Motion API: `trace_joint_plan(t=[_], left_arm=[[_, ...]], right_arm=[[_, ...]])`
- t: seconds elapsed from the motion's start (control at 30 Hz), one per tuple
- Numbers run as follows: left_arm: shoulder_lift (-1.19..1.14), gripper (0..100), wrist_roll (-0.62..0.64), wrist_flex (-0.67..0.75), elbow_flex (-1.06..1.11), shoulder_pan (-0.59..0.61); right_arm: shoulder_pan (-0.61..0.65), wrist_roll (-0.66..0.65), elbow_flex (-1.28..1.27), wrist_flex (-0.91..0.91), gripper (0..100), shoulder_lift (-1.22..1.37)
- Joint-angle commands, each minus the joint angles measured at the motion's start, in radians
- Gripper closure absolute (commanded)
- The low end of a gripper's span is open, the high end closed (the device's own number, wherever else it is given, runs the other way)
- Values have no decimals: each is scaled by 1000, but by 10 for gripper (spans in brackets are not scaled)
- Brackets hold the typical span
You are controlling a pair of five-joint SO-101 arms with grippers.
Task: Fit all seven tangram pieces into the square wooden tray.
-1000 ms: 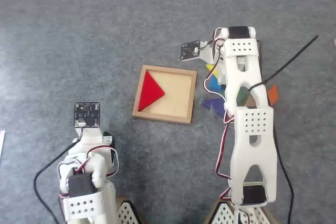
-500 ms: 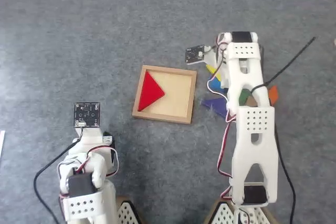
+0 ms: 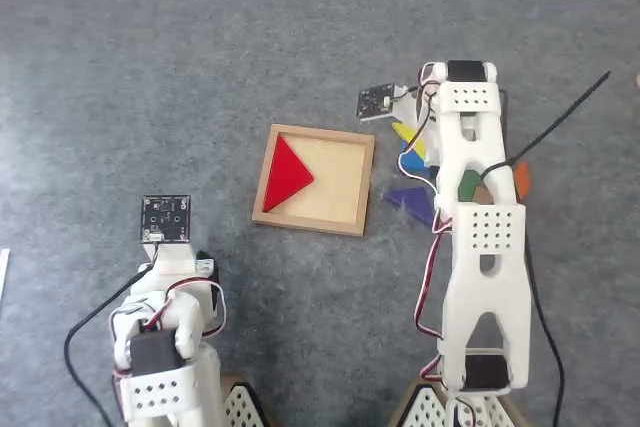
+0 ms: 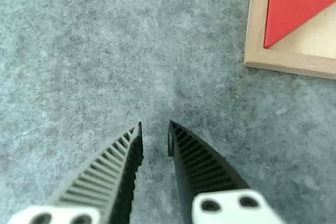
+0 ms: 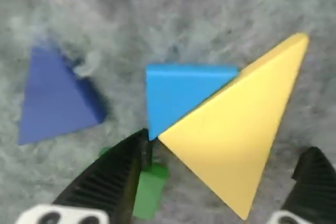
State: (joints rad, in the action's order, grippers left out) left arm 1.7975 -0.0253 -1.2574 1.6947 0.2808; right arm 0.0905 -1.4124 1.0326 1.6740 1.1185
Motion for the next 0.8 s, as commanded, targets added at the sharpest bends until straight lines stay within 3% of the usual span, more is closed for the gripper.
trace_joint_plan(t=[0.0,0.43,0.77], left_arm=[[18,919,0,-3,-12,-3],[18,919,0,-3,-12,-3],[18,919,0,-3,-12,-3]], right_arm=[[16,18,43,-39,610,7],[35,21,44,-19,857,-2],[44,51,44,-4,879,-70]])
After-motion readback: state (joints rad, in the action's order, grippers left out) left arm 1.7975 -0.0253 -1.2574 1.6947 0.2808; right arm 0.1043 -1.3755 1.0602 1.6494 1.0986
